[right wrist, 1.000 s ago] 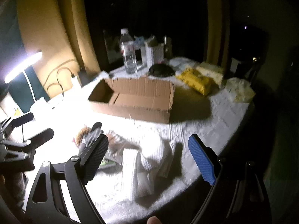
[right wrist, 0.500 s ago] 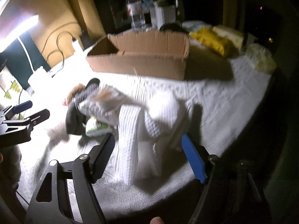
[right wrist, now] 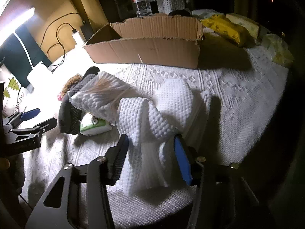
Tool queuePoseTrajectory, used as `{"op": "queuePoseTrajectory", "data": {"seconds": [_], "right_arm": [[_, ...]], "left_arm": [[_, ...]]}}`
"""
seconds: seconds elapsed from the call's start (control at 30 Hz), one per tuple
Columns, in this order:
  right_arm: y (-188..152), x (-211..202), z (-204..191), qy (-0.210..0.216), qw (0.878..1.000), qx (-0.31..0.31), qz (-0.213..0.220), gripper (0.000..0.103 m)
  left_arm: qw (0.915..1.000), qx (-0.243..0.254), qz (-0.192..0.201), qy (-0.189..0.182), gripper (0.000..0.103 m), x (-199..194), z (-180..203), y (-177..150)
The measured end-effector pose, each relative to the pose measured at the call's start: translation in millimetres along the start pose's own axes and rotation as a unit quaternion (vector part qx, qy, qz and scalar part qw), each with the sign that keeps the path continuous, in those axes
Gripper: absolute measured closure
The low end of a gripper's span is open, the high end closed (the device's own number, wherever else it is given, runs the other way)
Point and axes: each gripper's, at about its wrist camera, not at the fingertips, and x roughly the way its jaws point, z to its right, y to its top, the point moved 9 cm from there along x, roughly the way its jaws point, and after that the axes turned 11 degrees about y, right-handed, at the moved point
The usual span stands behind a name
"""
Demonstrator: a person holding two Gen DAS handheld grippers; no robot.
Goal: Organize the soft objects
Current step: 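Grasp the bubble-wrap bundle with the left tool while the right tool grasps the white paper towel, then lift and carry the bubble wrap and paper towel toward the cardboard box with both tools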
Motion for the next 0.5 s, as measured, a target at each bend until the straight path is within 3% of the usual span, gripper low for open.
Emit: {"op": "queuePoseTrajectory", "data": {"seconds": [0.07, 0.13, 0.23, 0.5], "right_arm": [[-1, 2, 0, 0.001, 1.0, -0.002, -0.001, 0.064], [0, 2, -1, 0.006, 1.0, -0.005, 0.002, 0.078], [1, -3, -2, 0.015, 1.0, -0.004, 0.013, 0.089], [14, -37, -4, 0.024, 0.998, -0.007, 0.061, 0.092]], "left_arm": [[1.0, 0.005, -0.002, 0.002, 0.032, 1, 2, -1], [1.0, 0.008, -0.002, 0.0, 0.042, 3, 4, -1], [0.9999, 0.013, 0.003, -0.001, 0.048, 2, 7, -1], [0.9996, -0.006, 0.023, -0.016, 0.052, -16, 4, 5]]}}
